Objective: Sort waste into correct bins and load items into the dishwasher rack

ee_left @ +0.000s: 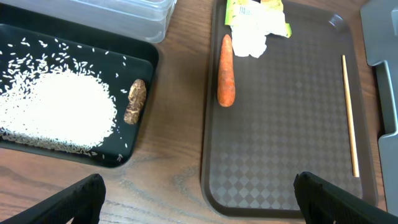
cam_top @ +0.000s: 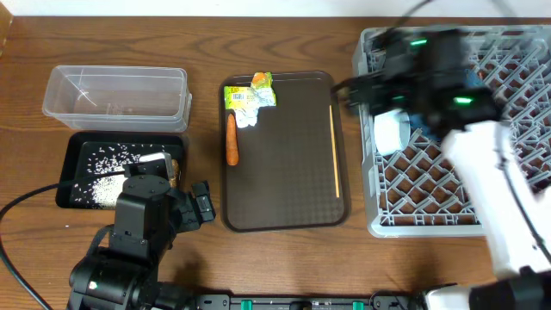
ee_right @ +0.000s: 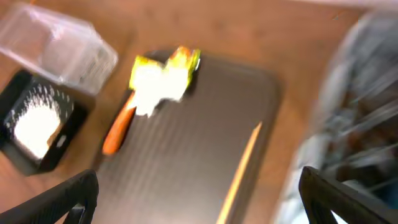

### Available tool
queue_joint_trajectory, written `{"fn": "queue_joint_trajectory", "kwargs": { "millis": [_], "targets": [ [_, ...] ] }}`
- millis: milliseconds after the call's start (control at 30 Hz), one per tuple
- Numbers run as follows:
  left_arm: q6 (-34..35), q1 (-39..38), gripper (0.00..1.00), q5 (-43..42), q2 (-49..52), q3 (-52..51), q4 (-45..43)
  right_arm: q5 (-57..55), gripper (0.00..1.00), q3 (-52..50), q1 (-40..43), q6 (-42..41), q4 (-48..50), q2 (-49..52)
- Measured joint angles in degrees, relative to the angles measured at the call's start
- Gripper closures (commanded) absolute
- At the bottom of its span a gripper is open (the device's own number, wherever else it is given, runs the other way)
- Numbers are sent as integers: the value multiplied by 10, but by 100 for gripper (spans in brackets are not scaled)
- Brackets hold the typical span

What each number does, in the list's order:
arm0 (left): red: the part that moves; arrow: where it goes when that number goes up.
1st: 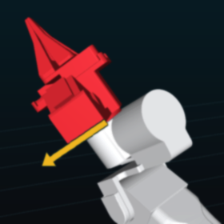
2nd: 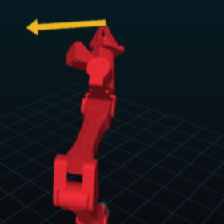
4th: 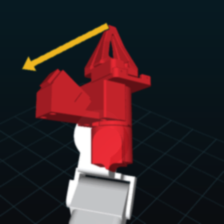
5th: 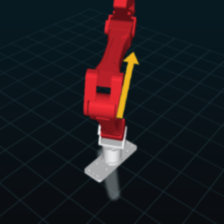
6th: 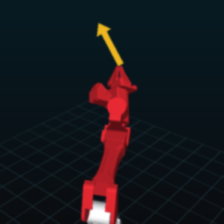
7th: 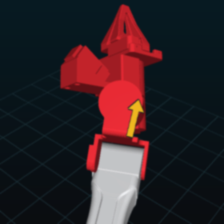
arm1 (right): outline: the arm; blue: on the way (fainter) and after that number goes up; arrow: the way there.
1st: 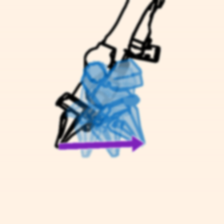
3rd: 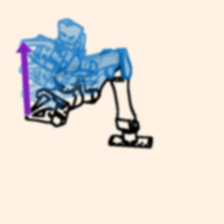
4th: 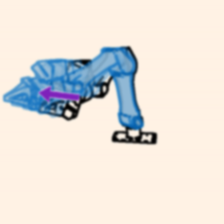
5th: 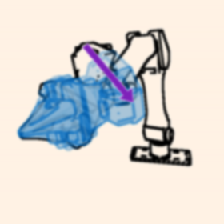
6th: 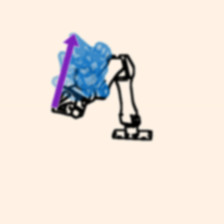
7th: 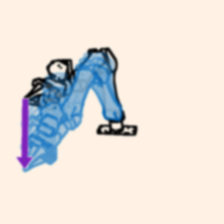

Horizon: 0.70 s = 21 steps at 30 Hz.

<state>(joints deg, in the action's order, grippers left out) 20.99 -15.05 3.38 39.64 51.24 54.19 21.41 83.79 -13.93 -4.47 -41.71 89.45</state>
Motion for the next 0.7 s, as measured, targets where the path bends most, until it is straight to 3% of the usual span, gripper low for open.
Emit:
{"fn": "queue_joint_trajectory", "kwargs": {
  "millis": [133, 233, 567, 633, 700],
  "targets": [
    [0, 0, 2, 0, 0, 0, 0, -99, 10, 0, -87, -83, -45, 71],
    [0, 0, 2, 0, 0, 0, 0, -152, 26, 0, -118, -130, -69, 131],
    [0, 0, 2, 0, 0, 0, 0, -171, 54, -2, -121, -199, -74, 246],
    [0, 0, 2, 0, 0, 0, 0, -170, 67, -2, -121, -202, -74, 251],
    [0, 0, 2, 0, 0, 0, 0, -171, 68, -2, -122, -206, -77, 255]
  ]
}}
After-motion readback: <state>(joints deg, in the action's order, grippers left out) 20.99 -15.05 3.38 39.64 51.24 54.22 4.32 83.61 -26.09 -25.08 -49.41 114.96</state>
